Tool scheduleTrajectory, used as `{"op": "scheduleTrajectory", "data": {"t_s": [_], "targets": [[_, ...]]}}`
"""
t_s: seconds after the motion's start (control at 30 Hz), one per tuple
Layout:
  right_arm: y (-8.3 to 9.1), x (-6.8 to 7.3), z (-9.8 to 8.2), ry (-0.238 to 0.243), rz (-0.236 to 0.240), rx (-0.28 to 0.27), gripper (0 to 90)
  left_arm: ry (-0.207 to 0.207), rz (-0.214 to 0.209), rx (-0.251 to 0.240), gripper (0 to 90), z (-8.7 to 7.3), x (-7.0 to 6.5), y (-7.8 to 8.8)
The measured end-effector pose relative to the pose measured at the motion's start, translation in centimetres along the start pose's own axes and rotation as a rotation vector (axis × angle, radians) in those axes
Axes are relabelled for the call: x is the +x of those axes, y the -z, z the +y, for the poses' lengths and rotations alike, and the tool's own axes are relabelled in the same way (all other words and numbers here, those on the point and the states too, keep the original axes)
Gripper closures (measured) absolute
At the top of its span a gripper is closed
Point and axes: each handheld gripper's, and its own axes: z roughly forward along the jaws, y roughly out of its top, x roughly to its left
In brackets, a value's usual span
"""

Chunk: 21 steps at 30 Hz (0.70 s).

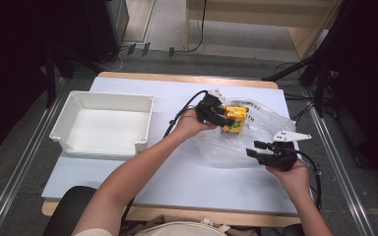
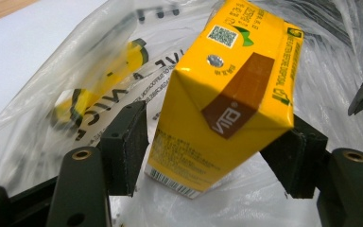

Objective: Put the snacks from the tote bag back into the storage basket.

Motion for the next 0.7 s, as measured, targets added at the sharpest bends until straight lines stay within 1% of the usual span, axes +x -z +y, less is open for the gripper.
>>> {"op": "scheduleTrajectory", "data": {"t_s": [0.03,0.1,0.2,0.3,0.37,0.4,0.47,0.53,0.57,0.6,0.63,0.67,0.7], "targets": [[0.0,0.0,0.0,-0.001,0.001,0.000,51.0,-0.003,-0.002,0.001,35.4,0.1,-0.1,-0.1],[0.0,0.0,0.0,-0.001,0.000,-0.003,51.0,-0.022,-0.002,0.009,35.4,0.3,-0.1,-0.6],[0.0,0.0,0.0,-0.006,-0.001,-0.003,51.0,-0.029,-0.010,0.003,35.4,0.3,-0.3,-1.2],[0.0,0.0,0.0,-0.002,0.002,-0.002,51.0,-0.049,-0.008,0.012,34.3,0.3,-0.3,-1.8],[0.0,0.0,0.0,-0.003,0.003,-0.001,51.0,-0.065,-0.011,0.005,33.7,0.3,-0.4,-2.3],[0.0,0.0,0.0,-0.004,0.003,0.001,51.0,-0.066,-0.014,0.009,33.9,0.3,-0.4,-2.4],[-0.1,0.0,0.0,-0.002,0.001,0.003,51.0,-0.080,-0.008,0.018,34.2,0.3,-0.5,-2.8],[-0.1,-0.1,0.0,-0.003,0.001,0.003,51.0,-0.083,-0.001,0.024,35.5,0.3,-0.6,-3.1],[-0.1,-0.1,0.0,-0.003,0.001,0.003,51.0,-0.077,-0.004,0.023,36.4,0.2,-0.6,-3.1],[-0.1,-0.1,0.0,-0.004,0.002,0.003,51.0,-0.066,-0.007,0.035,37.1,0.2,-0.5,-3.1],[-0.1,-0.1,0.0,-0.003,0.002,0.001,50.9,-0.066,-0.004,0.036,40.1,0.1,-0.5,-3.0],[0.0,-0.1,0.0,-0.003,0.001,-0.001,50.9,-0.071,0.001,0.035,41.5,0.1,-0.6,-3.0],[0.0,-0.1,0.0,-0.003,0.001,-0.001,50.9,-0.092,0.011,0.043,43.5,0.0,-0.7,-2.9]]}}
